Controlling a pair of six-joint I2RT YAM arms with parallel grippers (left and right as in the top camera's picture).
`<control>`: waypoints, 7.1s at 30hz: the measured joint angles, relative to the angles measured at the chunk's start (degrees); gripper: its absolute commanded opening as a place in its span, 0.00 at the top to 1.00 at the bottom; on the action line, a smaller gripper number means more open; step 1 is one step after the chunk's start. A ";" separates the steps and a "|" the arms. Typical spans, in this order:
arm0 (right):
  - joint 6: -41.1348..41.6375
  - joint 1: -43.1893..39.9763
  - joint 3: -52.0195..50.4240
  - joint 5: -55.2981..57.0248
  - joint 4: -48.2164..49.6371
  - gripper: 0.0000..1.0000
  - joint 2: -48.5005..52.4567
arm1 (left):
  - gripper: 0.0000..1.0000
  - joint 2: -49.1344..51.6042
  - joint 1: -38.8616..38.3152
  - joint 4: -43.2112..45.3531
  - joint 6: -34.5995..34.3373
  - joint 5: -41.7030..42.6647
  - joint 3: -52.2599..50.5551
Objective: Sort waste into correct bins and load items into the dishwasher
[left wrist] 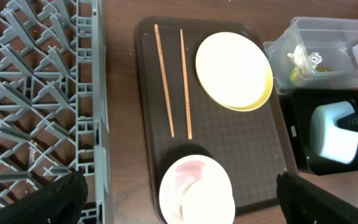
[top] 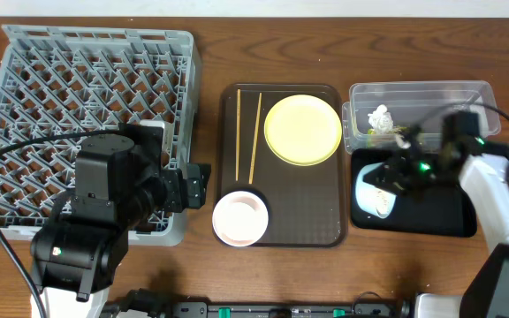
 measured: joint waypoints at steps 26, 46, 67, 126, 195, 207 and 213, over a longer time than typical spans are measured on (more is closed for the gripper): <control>-35.41 -16.22 -6.91 -32.59 -2.51 0.99 -0.02 | 0.02 0.00 0.00 0.00 -0.02 0.02 0.00; -32.79 -16.26 -7.10 -36.79 -0.22 0.99 -0.98 | 0.02 0.00 0.00 -0.02 0.00 0.00 0.00; -16.00 8.83 2.49 -2.78 -1.03 0.99 -12.81 | 0.02 0.00 0.00 0.00 0.00 0.00 0.00; 13.22 23.74 14.58 31.34 4.68 0.27 -12.66 | 0.17 25.57 -13.70 8.35 -7.02 -7.58 0.00; 8.92 57.31 14.56 29.40 10.73 0.91 12.98 | 0.05 -1.03 -2.60 -14.14 -23.52 -13.00 -2.32; 10.43 51.21 14.56 25.44 10.73 0.99 10.47 | 0.03 -1.03 -2.51 -6.62 -23.47 -5.29 -2.32; 4.00 36.44 14.86 11.76 11.26 0.99 -0.50 | 0.03 -1.03 0.09 1.07 -21.55 5.62 -2.32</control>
